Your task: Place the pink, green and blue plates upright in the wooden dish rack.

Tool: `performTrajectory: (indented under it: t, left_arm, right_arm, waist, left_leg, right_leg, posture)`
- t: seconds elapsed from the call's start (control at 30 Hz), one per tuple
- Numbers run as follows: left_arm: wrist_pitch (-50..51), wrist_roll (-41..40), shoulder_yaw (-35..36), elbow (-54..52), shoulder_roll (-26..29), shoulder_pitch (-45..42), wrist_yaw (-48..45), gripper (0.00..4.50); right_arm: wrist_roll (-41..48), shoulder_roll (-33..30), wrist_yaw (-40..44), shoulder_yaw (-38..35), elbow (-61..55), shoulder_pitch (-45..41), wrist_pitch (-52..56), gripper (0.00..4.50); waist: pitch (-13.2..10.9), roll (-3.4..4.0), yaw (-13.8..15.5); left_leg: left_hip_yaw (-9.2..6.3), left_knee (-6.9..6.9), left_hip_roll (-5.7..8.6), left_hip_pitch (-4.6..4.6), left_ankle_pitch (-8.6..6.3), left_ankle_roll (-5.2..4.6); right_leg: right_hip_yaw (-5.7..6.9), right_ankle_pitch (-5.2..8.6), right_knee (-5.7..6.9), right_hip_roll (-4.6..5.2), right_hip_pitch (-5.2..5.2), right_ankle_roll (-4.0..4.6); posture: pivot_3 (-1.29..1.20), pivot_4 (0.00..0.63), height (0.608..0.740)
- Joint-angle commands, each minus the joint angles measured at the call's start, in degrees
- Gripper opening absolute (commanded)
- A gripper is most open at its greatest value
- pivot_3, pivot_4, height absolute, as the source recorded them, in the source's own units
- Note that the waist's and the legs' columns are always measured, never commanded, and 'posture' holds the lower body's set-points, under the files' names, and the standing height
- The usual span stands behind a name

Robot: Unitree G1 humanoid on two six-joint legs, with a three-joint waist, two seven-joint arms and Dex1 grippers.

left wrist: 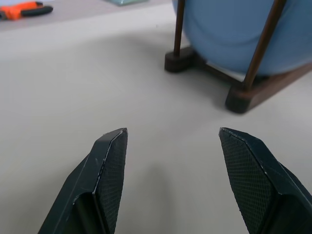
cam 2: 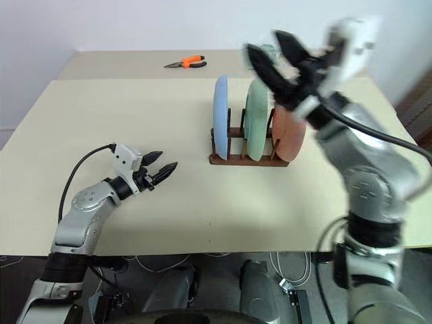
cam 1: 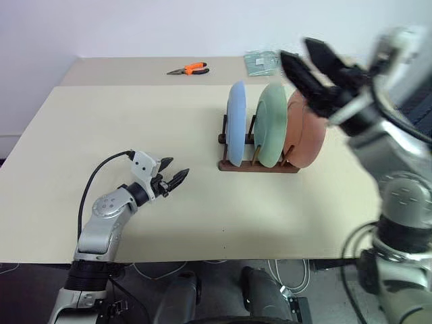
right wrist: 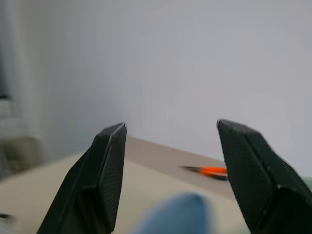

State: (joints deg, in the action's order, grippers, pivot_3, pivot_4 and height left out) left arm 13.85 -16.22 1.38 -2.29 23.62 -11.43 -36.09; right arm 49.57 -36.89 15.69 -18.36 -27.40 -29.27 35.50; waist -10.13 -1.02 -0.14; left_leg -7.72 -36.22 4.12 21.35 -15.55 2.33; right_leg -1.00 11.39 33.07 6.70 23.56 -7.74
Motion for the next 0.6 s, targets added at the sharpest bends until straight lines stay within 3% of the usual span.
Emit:
performTrajectory:
  t: [0.03, 0.17, 0.3, 0.43, 0.6]
  left_arm:
    - [-3.18, 2.33, 0.24, 1.22, 0.13, -0.20, 1.17, 3.06]
    - [-6.60, 6.10, 0.55, 5.95, -0.49, -1.51, 5.08, 3.06]
    - [-8.06, 7.79, 1.31, 6.85, 0.16, -1.86, 7.30, 3.06]
    - [-6.05, 8.28, 1.80, 3.80, 0.28, -1.41, 9.63, 3.06]
    - [-4.90, 8.26, 3.07, 0.13, -0.27, 1.22, 12.44, 3.06]
  right_arm:
    - [-4.75, -5.11, 4.28, -10.83, 4.46, 8.97, -2.77, 2.99]
    - [-14.40, -8.24, 10.80, -11.57, 11.33, 21.89, -9.04, 2.99]
    - [-20.96, -7.44, 16.61, -6.85, 16.17, 28.22, -15.60, 2.99]
    - [-26.66, -6.47, 19.48, -2.02, 23.41, 27.63, -21.82, 2.99]
    - [-32.61, -4.01, 17.05, 1.31, 30.99, 22.38, -28.50, 2.99]
  waist:
    - [-0.01, -0.01, 0.36]
    - [0.02, 0.06, 0.51]
    - [0.01, 0.07, 0.25]
    - [0.01, 0.07, 0.34]
    - [0.00, 0.09, 0.42]
  left_leg:
    - [0.04, -0.02, 0.00, 0.00, 0.00, -0.01]
    - [0.18, 0.00, -0.05, -0.09, 0.00, -0.01]
    - [0.24, -0.01, -0.07, -0.13, 0.00, -0.01]
    - [0.23, -0.05, -0.06, -0.12, 0.00, 0.00]
    - [0.23, -0.03, -0.05, -0.12, 0.00, 0.01]
  right_leg:
    - [-0.01, 0.05, 0.00, 0.01, -0.01, 0.09]
    - [-0.07, 0.07, 0.06, 0.01, 0.01, 0.15]
    - [-0.12, 0.05, 0.10, 0.01, 0.01, 0.08]
    - [-0.13, 0.09, 0.09, 0.01, -0.01, -0.20]
    - [-0.14, -0.03, 0.09, 0.02, 0.01, -0.03]
  posture:
    - [0.00, 0.150, 0.740]
    - [0.00, 0.150, 0.740]
    - [0.00, 0.150, 0.740]
    - [0.00, 0.150, 0.740]
    - [0.00, 0.150, 0.740]
